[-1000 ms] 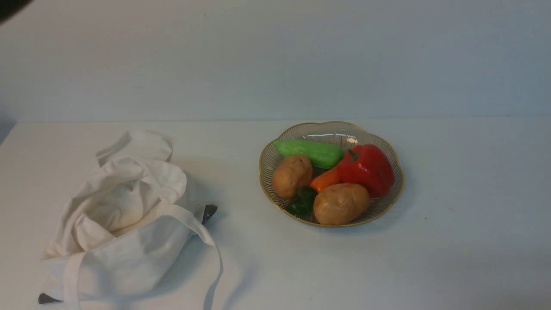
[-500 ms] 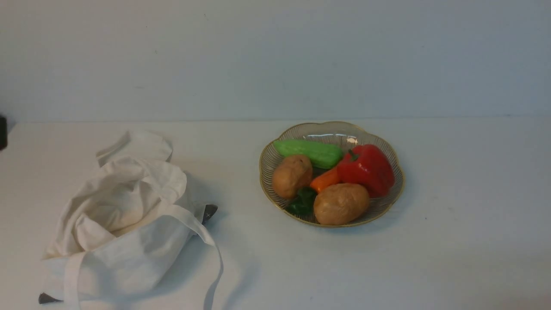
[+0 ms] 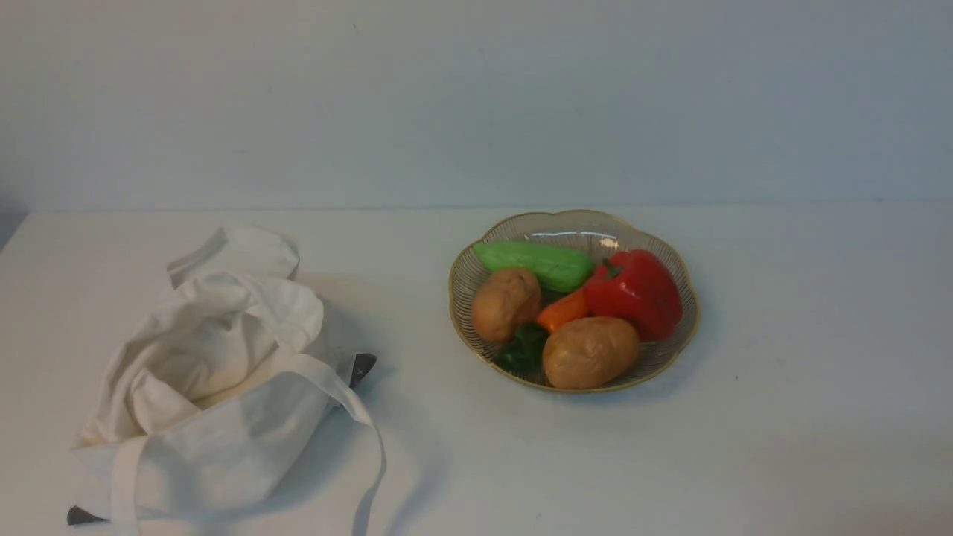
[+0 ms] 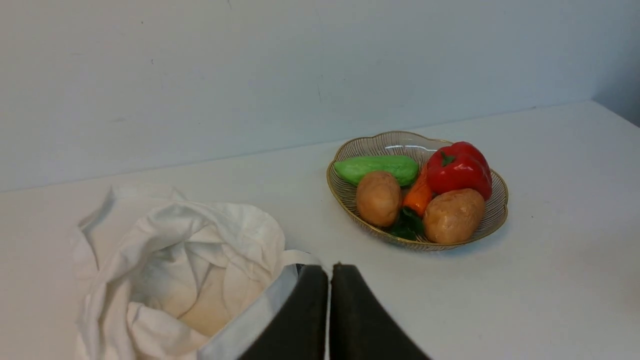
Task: Take vegetables from cloth bag on white table place on plate.
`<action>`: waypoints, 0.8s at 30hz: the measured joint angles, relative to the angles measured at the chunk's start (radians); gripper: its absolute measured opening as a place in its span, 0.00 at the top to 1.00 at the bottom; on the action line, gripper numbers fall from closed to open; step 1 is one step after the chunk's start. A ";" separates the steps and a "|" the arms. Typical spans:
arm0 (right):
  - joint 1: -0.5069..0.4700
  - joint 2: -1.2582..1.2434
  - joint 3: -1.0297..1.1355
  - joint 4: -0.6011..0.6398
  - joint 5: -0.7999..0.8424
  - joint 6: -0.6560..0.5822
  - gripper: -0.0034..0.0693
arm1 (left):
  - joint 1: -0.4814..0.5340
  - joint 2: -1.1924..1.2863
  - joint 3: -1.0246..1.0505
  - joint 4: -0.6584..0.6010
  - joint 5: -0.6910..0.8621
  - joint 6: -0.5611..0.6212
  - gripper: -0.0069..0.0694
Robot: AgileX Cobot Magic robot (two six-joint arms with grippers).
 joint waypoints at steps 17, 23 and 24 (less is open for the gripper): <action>0.000 0.000 0.000 0.000 0.000 0.000 0.97 | 0.166 -0.062 0.127 -0.137 -0.156 0.255 0.92; 0.000 0.000 0.000 0.000 0.000 0.000 0.97 | 0.380 -0.161 0.358 -0.270 -0.349 0.479 0.92; 0.000 0.000 0.000 0.000 0.000 0.000 0.97 | 0.429 -0.171 0.430 -0.283 -0.384 0.492 0.92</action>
